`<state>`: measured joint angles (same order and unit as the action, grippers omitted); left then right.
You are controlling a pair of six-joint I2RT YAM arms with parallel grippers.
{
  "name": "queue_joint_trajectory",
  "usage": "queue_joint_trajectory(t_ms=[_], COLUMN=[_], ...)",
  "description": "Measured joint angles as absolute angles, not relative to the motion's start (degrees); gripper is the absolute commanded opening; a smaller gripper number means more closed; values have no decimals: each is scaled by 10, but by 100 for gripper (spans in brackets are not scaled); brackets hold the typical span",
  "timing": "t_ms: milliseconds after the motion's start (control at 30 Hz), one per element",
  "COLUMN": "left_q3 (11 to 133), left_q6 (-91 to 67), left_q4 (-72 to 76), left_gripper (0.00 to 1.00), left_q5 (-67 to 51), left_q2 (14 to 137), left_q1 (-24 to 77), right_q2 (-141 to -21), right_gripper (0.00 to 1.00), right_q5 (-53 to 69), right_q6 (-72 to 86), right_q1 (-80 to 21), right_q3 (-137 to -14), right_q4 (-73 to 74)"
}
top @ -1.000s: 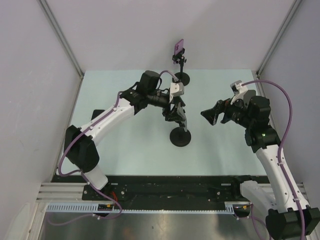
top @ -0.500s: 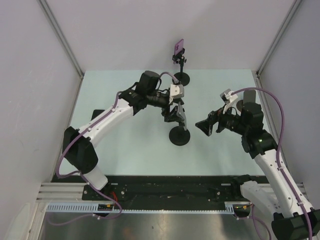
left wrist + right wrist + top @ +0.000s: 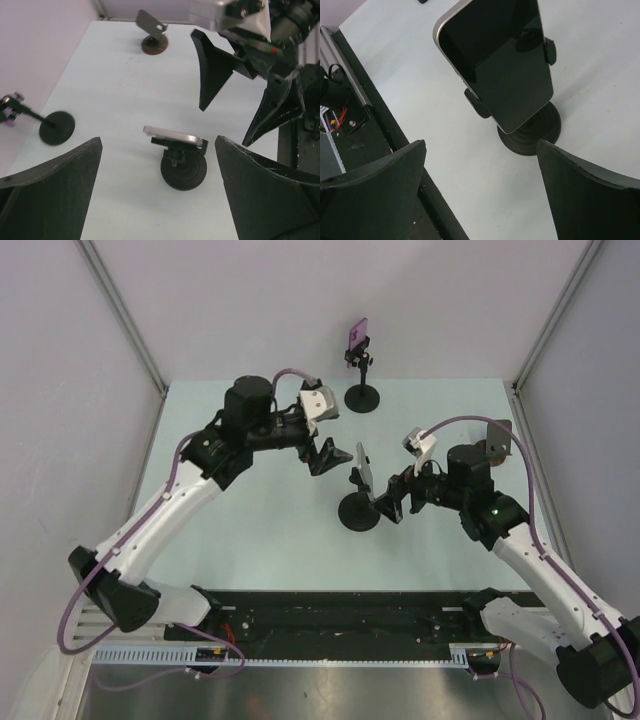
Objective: Remove the phone from the phone stand
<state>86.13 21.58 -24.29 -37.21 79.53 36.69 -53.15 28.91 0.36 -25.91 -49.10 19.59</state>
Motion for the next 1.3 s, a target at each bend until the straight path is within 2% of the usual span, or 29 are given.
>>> queue_joint_trajectory(t_ms=[133, 300, 500, 700, 1033, 1300], left_q3=[816, 692, 580, 556, 536, 517], left_q6=[139, 37, -36, -71, -81, -91], left_q4=[-229, -215, -216, -211, -197, -193], left_gripper=[100, 100, 100, 100, 100, 100], left_q5=[-262, -103, 6, 58, 71, 68], left_q2=[728, 628, 552, 520, 514, 516], left_q1=[367, 367, 367, 367, 367, 367], right_q2=[-559, -587, -600, -599, -600, -596], right_gripper=[98, 97, 97, 96, 96, 100], right_q5=[276, 257, 238, 218, 196, 102], right_q6=[1, 2, 10, 35, 66, 42], right_q1=[-290, -334, -375, -407, -452, -509], right_q3=[-489, -489, -488, -488, -490, -548], right_q4=[177, 147, 121, 107, 102, 157])
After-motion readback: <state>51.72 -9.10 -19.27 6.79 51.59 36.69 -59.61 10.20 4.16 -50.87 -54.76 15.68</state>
